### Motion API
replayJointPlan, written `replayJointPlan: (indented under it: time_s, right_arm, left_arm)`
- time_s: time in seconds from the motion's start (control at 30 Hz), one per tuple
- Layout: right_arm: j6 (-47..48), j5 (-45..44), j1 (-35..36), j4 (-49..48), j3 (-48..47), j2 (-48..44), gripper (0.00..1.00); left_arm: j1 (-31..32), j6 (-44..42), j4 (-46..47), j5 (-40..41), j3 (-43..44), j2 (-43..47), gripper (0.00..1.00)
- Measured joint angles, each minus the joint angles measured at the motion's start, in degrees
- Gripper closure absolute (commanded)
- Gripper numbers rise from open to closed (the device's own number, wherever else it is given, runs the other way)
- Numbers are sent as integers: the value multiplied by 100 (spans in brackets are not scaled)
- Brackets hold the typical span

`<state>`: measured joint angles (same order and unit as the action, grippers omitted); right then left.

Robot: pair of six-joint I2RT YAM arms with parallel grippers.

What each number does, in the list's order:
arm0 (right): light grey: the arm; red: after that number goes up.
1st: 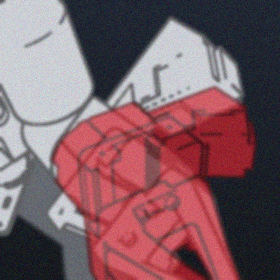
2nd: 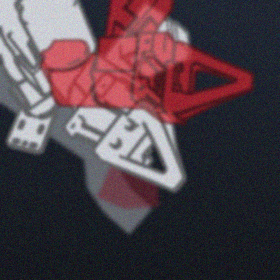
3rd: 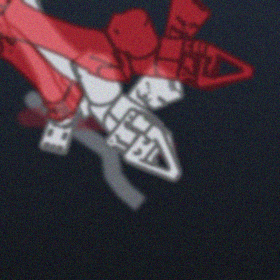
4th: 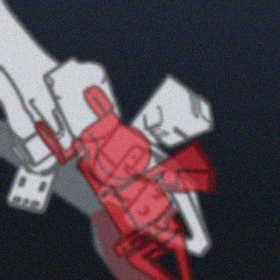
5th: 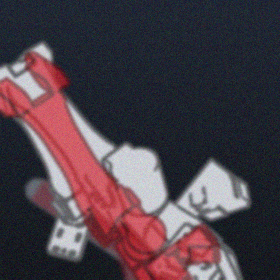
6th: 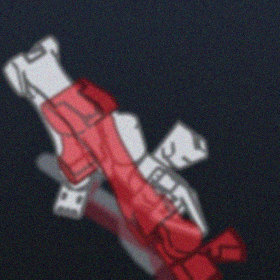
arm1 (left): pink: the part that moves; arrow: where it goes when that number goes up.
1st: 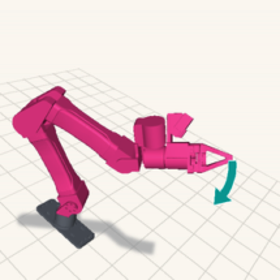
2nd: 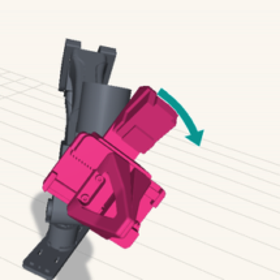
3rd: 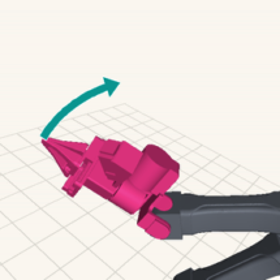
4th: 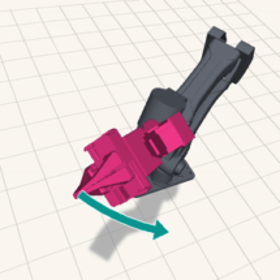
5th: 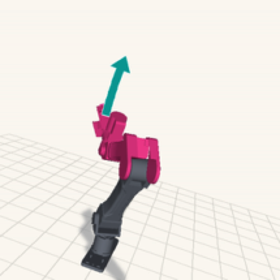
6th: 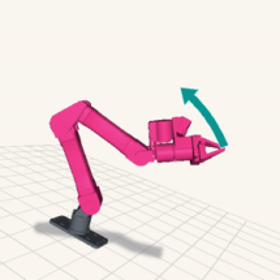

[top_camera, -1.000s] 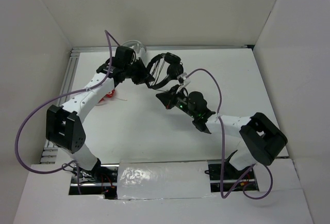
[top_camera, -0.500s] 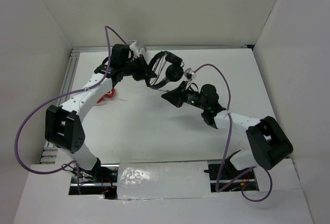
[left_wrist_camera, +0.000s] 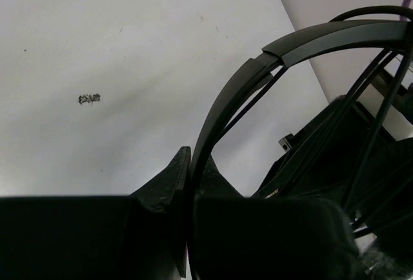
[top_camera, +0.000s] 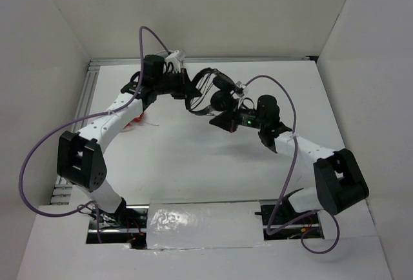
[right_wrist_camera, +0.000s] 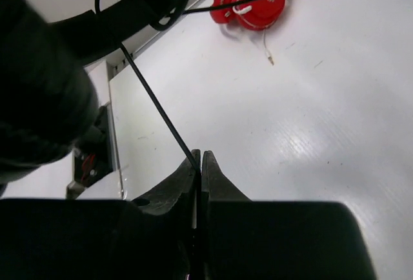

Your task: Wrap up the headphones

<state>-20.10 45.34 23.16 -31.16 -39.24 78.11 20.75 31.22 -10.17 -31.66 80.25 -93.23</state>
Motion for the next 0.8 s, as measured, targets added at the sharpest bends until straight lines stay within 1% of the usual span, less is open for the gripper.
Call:
replayJointPlan:
  time_s: [0.13, 0.27, 0.37, 0.4, 0.43, 0.47, 0.63, 0.7, 0.8]
  right_arm:
    - [4, 450, -166, 111, -31, 26, 86]
    - [24, 664, -341, 444, -42, 22, 85]
    - [42, 708, -391, 680, -44, -46, 87]
    - [52, 730, -391, 737, -48, -79, 90]
    - [68, 737, -391, 817, -63, -109, 98]
    - [74, 706, -391, 925, -98, -129, 100]
    - [83, 382, -391, 1331, -385, -129, 100]
    - [66, 254, -391, 1482, -511, -63, 96]
    - [37, 168, -393, 1764, -748, 219, 94]
  left_arm:
    - [33, -319, 153, -149, -2, 0, 100]
    - [-9, -549, 120, -273, 2, -2, 100]
    - [-20, -601, 131, -341, 2, -35, 100]
    - [-22, -614, 129, -374, 2, -42, 100]
    - [-22, -651, 122, -393, 9, -44, 100]
    - [-20, -695, 114, -409, 26, -52, 100]
    - [-11, -844, 127, -345, 129, -76, 100]
    - [15, -922, 122, -221, 116, -76, 100]
    - [79, -1060, 181, 31, 9, -76, 100]
